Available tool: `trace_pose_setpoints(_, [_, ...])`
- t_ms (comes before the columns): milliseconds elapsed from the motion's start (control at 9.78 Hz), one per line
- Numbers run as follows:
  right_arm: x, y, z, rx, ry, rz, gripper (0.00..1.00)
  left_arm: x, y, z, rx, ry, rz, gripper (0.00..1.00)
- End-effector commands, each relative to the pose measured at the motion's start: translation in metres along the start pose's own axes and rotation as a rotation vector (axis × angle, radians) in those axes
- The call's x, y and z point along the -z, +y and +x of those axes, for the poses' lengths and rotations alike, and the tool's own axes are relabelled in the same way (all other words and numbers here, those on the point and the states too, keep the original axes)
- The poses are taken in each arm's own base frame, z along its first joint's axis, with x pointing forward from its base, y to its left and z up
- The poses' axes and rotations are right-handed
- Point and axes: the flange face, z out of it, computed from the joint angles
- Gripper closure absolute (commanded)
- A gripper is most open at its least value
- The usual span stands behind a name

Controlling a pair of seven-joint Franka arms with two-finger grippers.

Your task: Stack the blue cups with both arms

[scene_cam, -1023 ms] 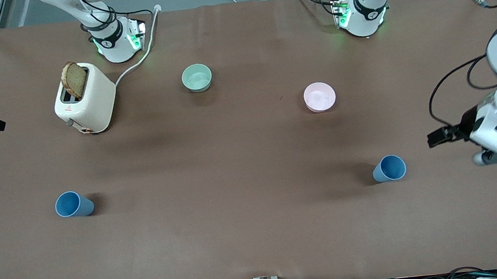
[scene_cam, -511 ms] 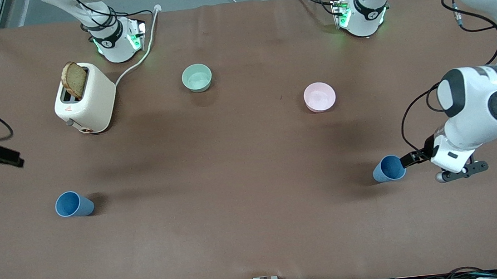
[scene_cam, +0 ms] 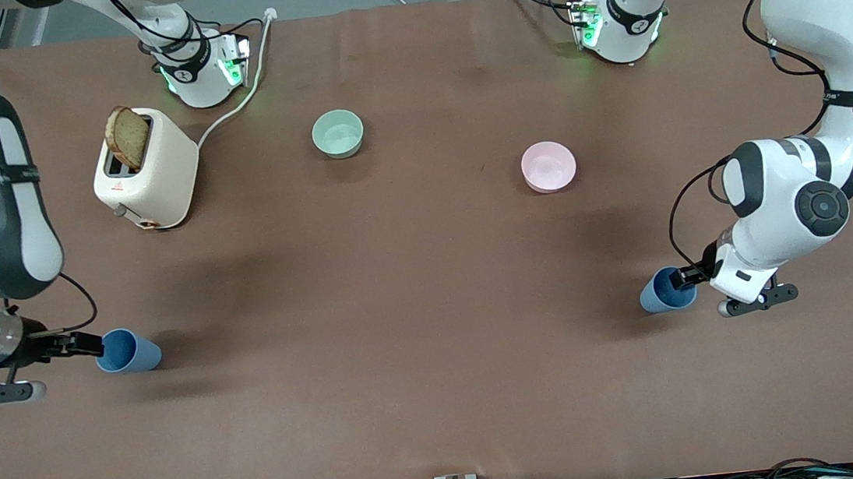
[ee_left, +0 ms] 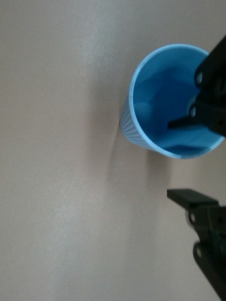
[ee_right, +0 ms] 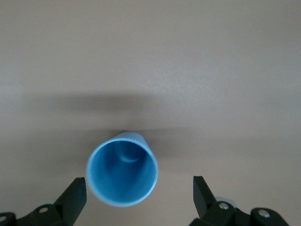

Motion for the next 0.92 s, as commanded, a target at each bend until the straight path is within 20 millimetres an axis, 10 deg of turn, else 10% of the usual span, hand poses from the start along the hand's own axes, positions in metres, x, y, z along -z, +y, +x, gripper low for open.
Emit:
trace_pose_setpoints(0, [-0.040,-0.003,-0.014,0.028,0.026,0.010,0.00,-0.019,0.002,-0.006,-0.011,-0.016,-0.003,0.89])
trace_pose_setpoints(409, [-0.073,0.003,-0.020,0.018,0.015,0.011,0.13,0.017,0.030,-0.010,0.019,0.012,-0.031,1.00])
trace_pose_setpoints(716, [-0.076,0.006,-0.021,0.000,0.011,0.015,0.98,0.076,0.151,-0.051,0.193,-0.015,-0.098,1.00])
trace_pose_setpoints(818, [-0.075,0.007,-0.020,-0.017,0.014,0.028,1.00,0.082,0.205,-0.074,0.237,-0.026,-0.120,1.00])
